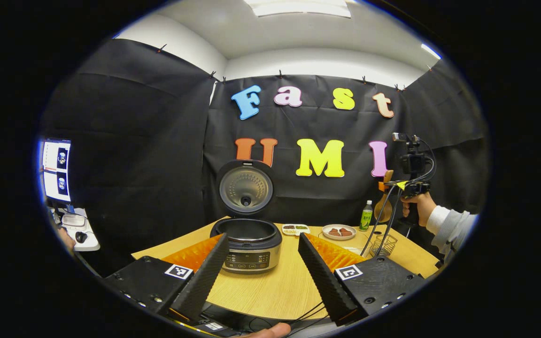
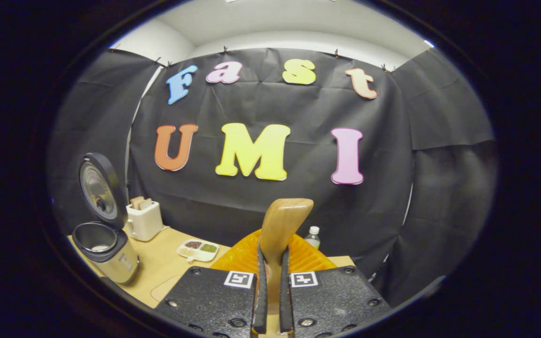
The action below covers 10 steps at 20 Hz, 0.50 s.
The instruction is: Close the left gripper, press the button to open the rice cooker; take a wooden spoon from the chopstick holder with the right hand, scoop a spoonful of rice and pour it into the rice cooker, then put the wooden spoon back into the chopstick holder.
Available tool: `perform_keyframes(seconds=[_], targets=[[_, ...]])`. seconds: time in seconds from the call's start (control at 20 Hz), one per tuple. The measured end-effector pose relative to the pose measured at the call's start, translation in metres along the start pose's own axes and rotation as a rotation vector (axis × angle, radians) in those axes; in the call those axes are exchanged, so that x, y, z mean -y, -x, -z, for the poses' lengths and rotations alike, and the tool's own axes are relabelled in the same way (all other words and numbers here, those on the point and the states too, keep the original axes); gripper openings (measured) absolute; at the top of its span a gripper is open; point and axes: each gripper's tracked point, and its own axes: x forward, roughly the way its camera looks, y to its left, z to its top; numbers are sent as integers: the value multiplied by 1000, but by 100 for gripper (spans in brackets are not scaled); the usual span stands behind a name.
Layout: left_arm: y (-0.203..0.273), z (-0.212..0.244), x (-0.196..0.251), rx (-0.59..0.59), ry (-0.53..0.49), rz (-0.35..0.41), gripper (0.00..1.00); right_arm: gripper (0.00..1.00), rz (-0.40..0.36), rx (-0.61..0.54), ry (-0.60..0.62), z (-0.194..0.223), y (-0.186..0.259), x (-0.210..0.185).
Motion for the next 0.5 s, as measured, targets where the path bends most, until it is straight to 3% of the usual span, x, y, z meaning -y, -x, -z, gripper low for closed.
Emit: perform_keyframes(seconds=[0.15,0.35,0.5], targets=[[-6,5,7,-15,-18,9,95,16,57,4,-45,20,3,25],[-13,12,21,-32,-32,35,95,17,44,-61,-117,61,-1,38],[-16,15,26,-35,-37,41,95,17,78,-85,-138,84,-3,52]])
